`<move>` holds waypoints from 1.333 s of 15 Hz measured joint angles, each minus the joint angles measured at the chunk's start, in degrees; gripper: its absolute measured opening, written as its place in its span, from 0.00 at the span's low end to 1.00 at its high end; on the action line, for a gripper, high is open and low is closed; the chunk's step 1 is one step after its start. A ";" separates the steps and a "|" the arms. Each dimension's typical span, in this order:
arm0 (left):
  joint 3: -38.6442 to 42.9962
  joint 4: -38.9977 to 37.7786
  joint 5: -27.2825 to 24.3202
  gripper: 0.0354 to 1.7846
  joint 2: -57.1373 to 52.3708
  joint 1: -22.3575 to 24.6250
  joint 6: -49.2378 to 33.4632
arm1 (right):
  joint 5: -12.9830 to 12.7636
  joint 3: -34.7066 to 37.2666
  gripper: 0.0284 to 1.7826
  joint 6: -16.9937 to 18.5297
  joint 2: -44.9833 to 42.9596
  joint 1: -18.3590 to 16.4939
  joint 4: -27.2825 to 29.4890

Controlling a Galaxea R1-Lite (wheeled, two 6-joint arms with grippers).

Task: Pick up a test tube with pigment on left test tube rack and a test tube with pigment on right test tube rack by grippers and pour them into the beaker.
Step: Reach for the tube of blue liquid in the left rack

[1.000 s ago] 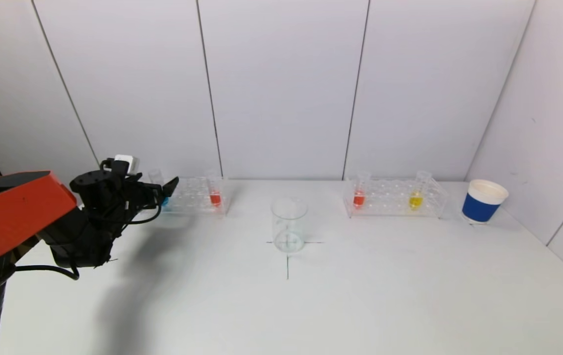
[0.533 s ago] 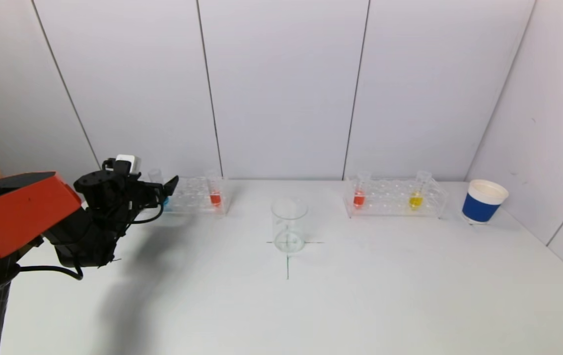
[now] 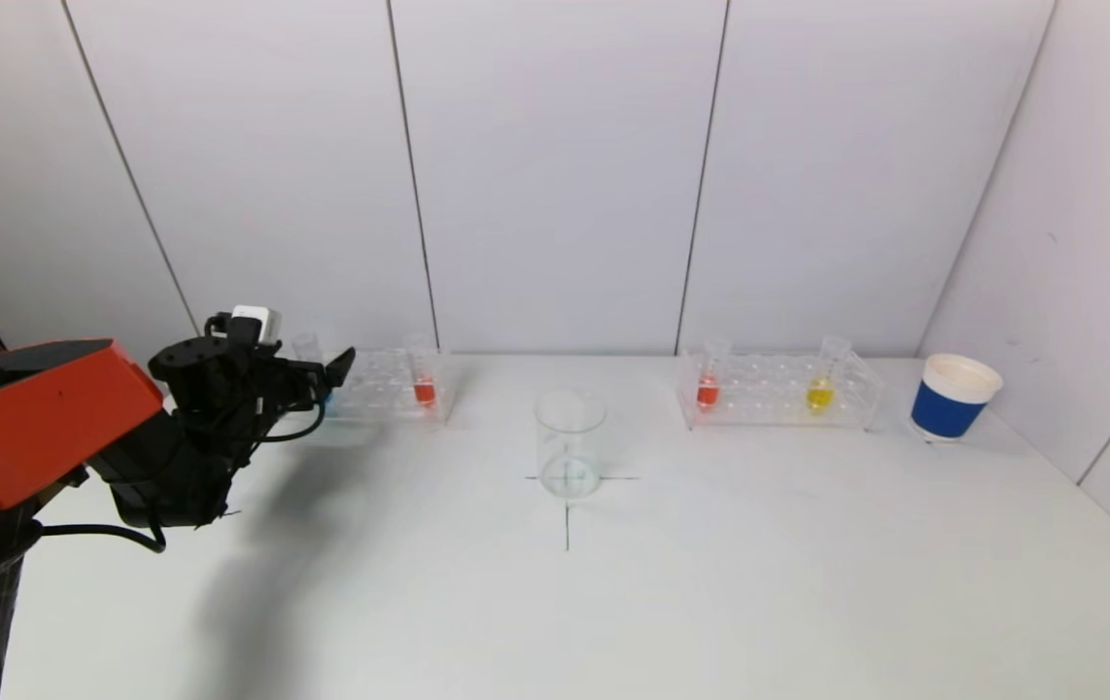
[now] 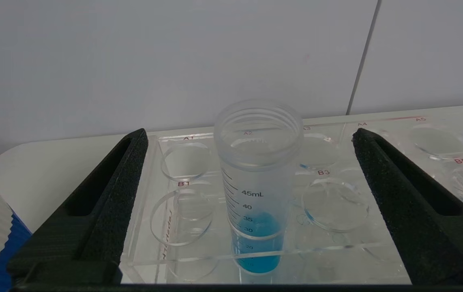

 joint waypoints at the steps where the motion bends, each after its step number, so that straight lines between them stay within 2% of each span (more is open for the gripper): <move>1: 0.02 0.00 0.02 0.99 0.00 0.00 -0.02 | 0.01 0.00 0.99 0.00 0.00 0.00 0.00; 10: 0.02 0.01 0.00 0.98 0.00 0.01 -0.02 | 0.01 0.00 0.99 0.00 0.00 0.00 0.02; 12: 0.02 0.00 0.02 0.93 0.00 0.01 0.00 | 0.01 0.00 0.99 0.00 0.00 0.00 0.02; 15: -0.24 0.00 0.13 0.75 0.04 0.01 0.00 | 0.04 0.00 0.99 0.00 0.00 0.00 0.00; 19: -0.41 0.00 0.10 0.33 0.24 0.01 -0.02 | 0.01 0.00 0.99 0.00 0.00 0.00 0.02; 20: -0.44 0.01 0.07 0.26 0.26 -0.05 0.00 | 0.00 0.00 0.99 0.00 0.00 0.00 0.00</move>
